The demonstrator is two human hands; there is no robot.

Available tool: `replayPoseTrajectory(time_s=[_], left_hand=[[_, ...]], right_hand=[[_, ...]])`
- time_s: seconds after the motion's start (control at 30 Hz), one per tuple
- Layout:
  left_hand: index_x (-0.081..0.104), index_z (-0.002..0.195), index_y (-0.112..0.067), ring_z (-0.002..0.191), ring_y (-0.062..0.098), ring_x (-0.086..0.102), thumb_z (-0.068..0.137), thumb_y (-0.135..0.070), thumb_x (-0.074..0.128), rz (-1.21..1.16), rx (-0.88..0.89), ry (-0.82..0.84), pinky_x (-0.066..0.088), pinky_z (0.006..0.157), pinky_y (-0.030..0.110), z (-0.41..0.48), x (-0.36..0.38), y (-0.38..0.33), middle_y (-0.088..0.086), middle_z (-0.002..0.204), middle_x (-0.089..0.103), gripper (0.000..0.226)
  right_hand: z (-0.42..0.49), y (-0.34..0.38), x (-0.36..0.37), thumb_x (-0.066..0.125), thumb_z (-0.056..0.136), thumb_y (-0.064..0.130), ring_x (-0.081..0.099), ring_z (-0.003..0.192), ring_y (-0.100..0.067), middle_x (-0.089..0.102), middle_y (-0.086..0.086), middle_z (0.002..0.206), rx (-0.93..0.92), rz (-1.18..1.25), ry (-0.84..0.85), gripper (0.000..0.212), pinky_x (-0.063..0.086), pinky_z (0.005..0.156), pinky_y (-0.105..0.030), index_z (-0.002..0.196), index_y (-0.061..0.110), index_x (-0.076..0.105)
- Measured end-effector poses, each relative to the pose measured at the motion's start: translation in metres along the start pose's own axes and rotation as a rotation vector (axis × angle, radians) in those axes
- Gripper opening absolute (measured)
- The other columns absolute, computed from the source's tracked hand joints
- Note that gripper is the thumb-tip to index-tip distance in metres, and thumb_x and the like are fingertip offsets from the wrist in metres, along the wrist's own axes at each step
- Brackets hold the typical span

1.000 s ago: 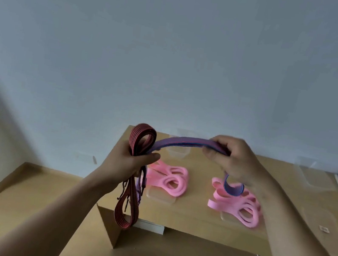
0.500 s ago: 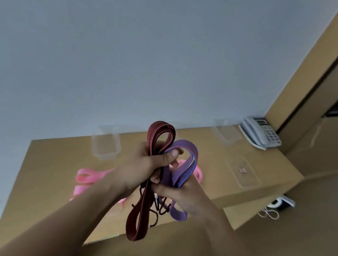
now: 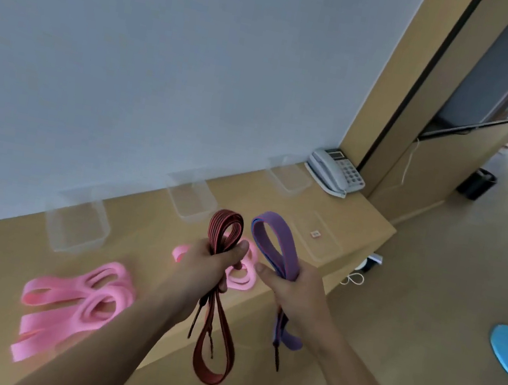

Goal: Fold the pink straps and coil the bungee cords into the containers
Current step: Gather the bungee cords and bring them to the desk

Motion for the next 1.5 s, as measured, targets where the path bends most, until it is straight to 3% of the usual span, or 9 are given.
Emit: replayPoseTrajectory(time_s=[0.17, 0.33, 0.67, 0.83, 1.0, 1.07, 1.17, 1.37, 1.5], left_hand=[[0.057, 0.078, -0.009, 0.038, 0.014, 0.044, 0.096, -0.038, 0.071, 0.049, -0.068, -0.027, 0.037, 0.040, 0.018, 0.040, 0.030, 0.011, -0.007, 0.045, 0.051, 0.037], [0.056, 0.076, -0.012, 0.042, 0.015, 0.035, 0.093, -0.033, 0.075, 0.040, -0.121, -0.111, 0.035, 0.043, 0.024, 0.102, 0.055, 0.008, 0.001, 0.056, 0.044, 0.033], [0.061, 0.081, -0.009, 0.038, 0.013, 0.032, 0.094, -0.032, 0.074, 0.063, -0.312, -0.298, 0.030, 0.043, 0.023, 0.181, 0.131, 0.002, -0.005, 0.051, 0.044, 0.030], [0.058, 0.077, -0.012, 0.038, 0.013, 0.032, 0.091, -0.033, 0.076, 0.201, -0.337, -0.369, 0.031, 0.040, 0.022, 0.203, 0.146, -0.003, -0.004, 0.053, 0.046, 0.031], [0.050, 0.065, -0.017, 0.039, 0.011, 0.035, 0.090, -0.033, 0.075, 0.504, -0.287, -0.365, 0.034, 0.040, 0.023, 0.234, 0.159, -0.018, -0.010, 0.047, 0.043, 0.039], [0.055, 0.065, -0.021, 0.048, 0.013, 0.048, 0.090, -0.035, 0.074, 0.714, -0.215, -0.317, 0.039, 0.048, 0.028, 0.250, 0.171, -0.027, -0.010, 0.048, 0.050, 0.034], [0.070, 0.089, -0.026, 0.072, 0.023, 0.061, 0.089, -0.042, 0.070, 0.980, -0.101, -0.243, 0.045, 0.062, 0.034, 0.275, 0.208, -0.032, -0.007, 0.066, 0.061, 0.016], [0.057, 0.100, -0.020, 0.091, 0.037, 0.067, 0.089, -0.021, 0.055, 1.426, 0.046, 0.090, 0.041, 0.062, 0.039, 0.328, 0.300, 0.008, 0.008, 0.098, 0.071, 0.011], [0.052, 0.108, -0.015, 0.098, 0.038, 0.066, 0.092, -0.028, 0.058, 1.405, 0.075, 0.116, 0.038, 0.065, 0.040, 0.360, 0.330, 0.017, 0.011, 0.108, 0.067, 0.022]], right_hand=[[0.068, -0.019, -0.053, 0.077, 0.075, 0.042, 0.035, 0.046, -0.007, 0.043, 0.012, 0.045, -0.087, -0.413, -0.030, 0.031, 0.028, 0.048, -0.020, 0.056, 0.035, 0.053], [0.178, -0.038, -0.093, 0.066, 0.082, 0.056, 0.065, 0.090, -0.029, 0.071, -0.001, 0.091, -0.250, -1.013, 0.114, 0.030, 0.041, 0.068, -0.033, 0.090, 0.027, 0.064], [0.345, -0.106, -0.102, 0.065, 0.083, 0.064, 0.066, 0.103, -0.027, 0.068, -0.001, 0.111, -0.502, -1.373, 0.434, 0.051, 0.048, 0.083, -0.038, 0.114, 0.023, 0.057], [0.367, -0.131, -0.095, 0.067, 0.075, 0.071, 0.055, 0.107, -0.029, 0.058, -0.006, 0.117, -0.537, -1.360, 0.455, 0.071, 0.042, 0.091, -0.042, 0.120, 0.019, 0.050], [0.364, -0.141, -0.111, 0.070, 0.072, 0.065, 0.042, 0.122, -0.030, 0.046, -0.009, 0.132, -0.534, -1.107, 0.521, 0.089, 0.036, 0.106, -0.042, 0.142, 0.019, 0.040], [0.360, -0.136, -0.133, 0.073, 0.077, 0.050, 0.048, 0.121, -0.032, 0.053, -0.010, 0.129, -0.532, -0.896, 0.394, 0.073, 0.037, 0.107, -0.041, 0.136, 0.013, 0.051], [0.357, -0.134, -0.183, 0.077, 0.079, 0.023, 0.058, 0.104, -0.034, 0.064, -0.011, 0.108, -0.503, -0.642, 0.096, 0.042, 0.045, 0.096, -0.042, 0.116, 0.007, 0.065], [0.354, -0.146, -0.254, 0.078, 0.079, 0.011, 0.056, 0.099, -0.027, 0.068, -0.006, 0.104, -0.348, -0.506, -0.141, 0.037, 0.040, 0.088, -0.031, 0.115, 0.010, 0.068], [0.351, -0.148, -0.277, 0.076, 0.081, 0.010, 0.058, 0.101, -0.026, 0.068, -0.004, 0.106, -0.310, -0.457, -0.200, 0.035, 0.043, 0.090, -0.034, 0.115, 0.010, 0.068]])
Point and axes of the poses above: each hand's wrist, its own z-axis towards the middle knuckle, its own x-axis out of the palm, y = z × x, the point moved 7 cm from there along z, towards the middle knuckle
